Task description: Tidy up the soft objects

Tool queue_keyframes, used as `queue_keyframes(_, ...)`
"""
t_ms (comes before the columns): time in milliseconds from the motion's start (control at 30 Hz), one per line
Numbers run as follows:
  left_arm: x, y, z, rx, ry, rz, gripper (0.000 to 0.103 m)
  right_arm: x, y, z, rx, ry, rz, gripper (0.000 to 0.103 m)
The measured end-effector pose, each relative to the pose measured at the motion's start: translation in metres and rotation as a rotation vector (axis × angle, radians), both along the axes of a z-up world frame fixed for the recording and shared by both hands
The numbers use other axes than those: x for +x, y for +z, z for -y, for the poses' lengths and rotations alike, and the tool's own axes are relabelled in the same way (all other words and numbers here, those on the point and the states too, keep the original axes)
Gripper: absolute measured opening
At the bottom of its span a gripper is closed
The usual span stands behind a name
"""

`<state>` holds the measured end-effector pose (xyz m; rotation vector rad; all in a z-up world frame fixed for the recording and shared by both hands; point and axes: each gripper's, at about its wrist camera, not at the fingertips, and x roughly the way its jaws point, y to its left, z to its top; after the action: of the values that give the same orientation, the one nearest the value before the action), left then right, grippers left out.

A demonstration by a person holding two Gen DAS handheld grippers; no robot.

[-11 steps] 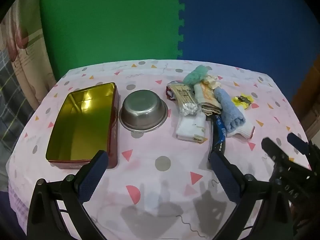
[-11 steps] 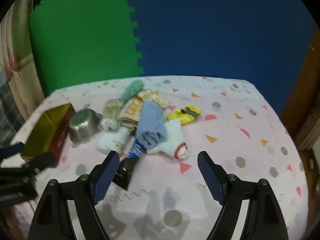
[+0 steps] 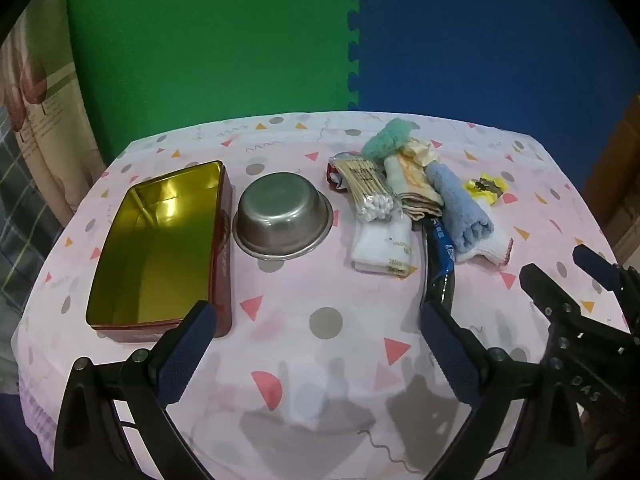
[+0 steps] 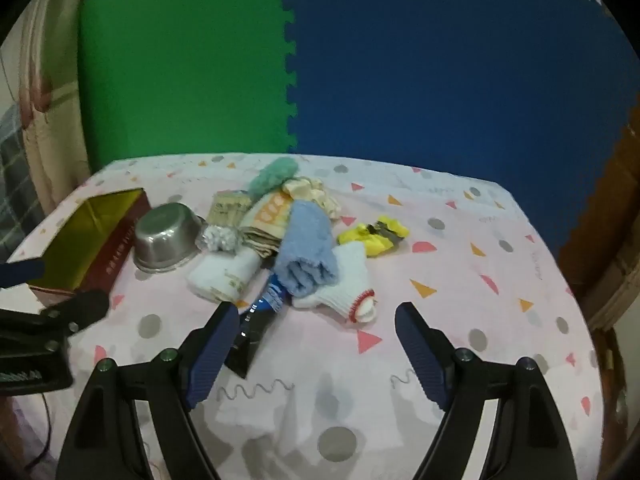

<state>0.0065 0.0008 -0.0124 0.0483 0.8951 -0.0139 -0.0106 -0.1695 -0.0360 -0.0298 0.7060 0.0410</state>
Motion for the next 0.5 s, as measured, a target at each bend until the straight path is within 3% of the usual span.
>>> queue_keyframes(167, -0.001, 0.0, -0.008, -0.023, 0.021, 0.056, 0.099, 0.001, -0.007, 0.004, 0.041, 0.009, -0.026, 0.083)
queue_keyframes(300, 0.003, -0.008, -0.01, -0.014, 0.011, 0.026, 0.099, 0.004, -0.017, 0.011, 0.128, 0.009, -0.082, 0.083)
queue_keyframes(500, 0.0, -0.016, -0.011, -0.015, -0.011, 0.004, 0.099, 0.004, -0.013, 0.012, 0.095, -0.013, -0.06, 0.083)
